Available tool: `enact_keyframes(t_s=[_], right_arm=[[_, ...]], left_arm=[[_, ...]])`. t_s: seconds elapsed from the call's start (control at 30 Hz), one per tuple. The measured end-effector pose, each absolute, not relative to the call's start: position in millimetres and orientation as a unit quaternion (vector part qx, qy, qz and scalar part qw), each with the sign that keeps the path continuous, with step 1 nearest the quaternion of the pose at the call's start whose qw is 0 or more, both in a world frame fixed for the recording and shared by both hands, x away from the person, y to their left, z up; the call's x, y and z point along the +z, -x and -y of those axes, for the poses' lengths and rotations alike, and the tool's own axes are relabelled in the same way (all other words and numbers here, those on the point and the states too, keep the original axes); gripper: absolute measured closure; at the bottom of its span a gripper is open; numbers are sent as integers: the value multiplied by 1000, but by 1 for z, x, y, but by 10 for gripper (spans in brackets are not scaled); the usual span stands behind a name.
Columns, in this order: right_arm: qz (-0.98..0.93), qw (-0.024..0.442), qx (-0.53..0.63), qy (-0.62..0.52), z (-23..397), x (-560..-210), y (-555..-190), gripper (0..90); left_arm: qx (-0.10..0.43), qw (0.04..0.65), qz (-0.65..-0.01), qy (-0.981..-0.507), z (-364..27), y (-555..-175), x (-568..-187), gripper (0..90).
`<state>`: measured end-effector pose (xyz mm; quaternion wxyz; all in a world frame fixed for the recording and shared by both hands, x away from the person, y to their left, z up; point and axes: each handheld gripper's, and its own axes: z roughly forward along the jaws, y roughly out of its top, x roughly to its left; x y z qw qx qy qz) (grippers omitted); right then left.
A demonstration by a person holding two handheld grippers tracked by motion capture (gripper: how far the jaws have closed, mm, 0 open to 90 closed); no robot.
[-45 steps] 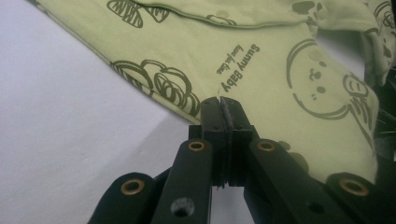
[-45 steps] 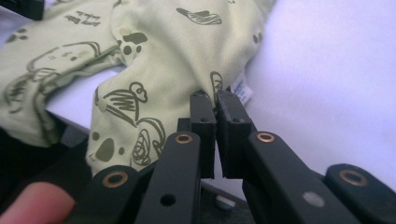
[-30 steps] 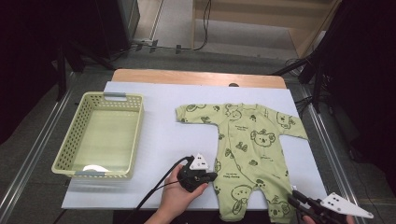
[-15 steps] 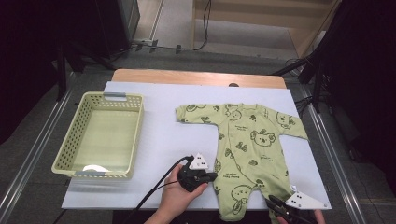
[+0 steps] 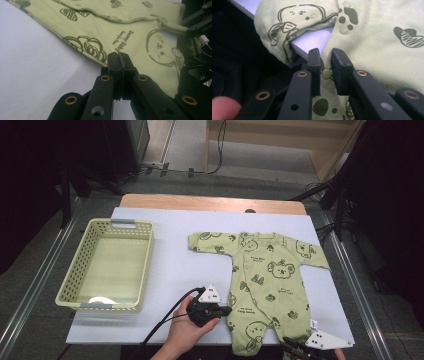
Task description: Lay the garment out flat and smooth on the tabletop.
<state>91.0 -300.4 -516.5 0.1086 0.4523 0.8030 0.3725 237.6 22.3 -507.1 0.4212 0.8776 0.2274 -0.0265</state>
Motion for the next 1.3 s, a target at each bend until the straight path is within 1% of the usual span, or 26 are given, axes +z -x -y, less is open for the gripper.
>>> enact_keyframes(t_s=[0.07, 0.2, 0.37, 0.43, 0.53, 0.8, 0.9, 0.97, 1.07, 1.13, 1.2, 1.27, 1.3], right_arm=[[-799, 121, 378, -452, 300, -516, -91, 610], [-783, 135, 402, -455, 305, -511, -90, 568], [-773, 156, 410, -459, 310, -505, -93, 542], [-770, 160, 412, -461, 311, -503, -95, 509], [-760, 154, 427, -465, 314, -498, -98, 464], [-741, 172, 443, -474, 322, -478, -112, 287], [-733, 176, 453, -477, 325, -468, -119, 202], [-729, 183, 455, -479, 328, -461, -124, 128], [-717, 197, 462, -484, 333, -451, -131, 111], [-709, 213, 465, -486, 336, -445, -137, 72], [-698, 220, 475, -489, 340, -439, -142, 69], [-690, 224, 483, -491, 343, -435, -148, 12], [-688, 220, 486, -492, 345, -432, -150, 0]], left_arm=[[-26, 416, -231, -879, -23, -238, -512, 894], [-16, 410, -229, -883, -20, -237, -515, 893], [-20, 410, -235, -881, -19, -238, -516, 893], [-19, 410, -234, -881, -19, -237, -516, 893], [-21, 410, -235, -881, -19, -238, -516, 892], [-19, 408, -235, -882, -19, -238, -516, 892], [-19, 408, -234, -882, -19, -238, -516, 892], [-19, 408, -235, -882, -19, -238, -516, 892], [-18, 408, -234, -882, -19, -237, -516, 892], [-18, 409, -235, -882, -19, -237, -516, 892], [-18, 409, -236, -881, -19, -237, -516, 892], [-17, 409, -235, -882, -19, -237, -516, 892], [-17, 409, -235, -882, -19, -237, -516, 892]])
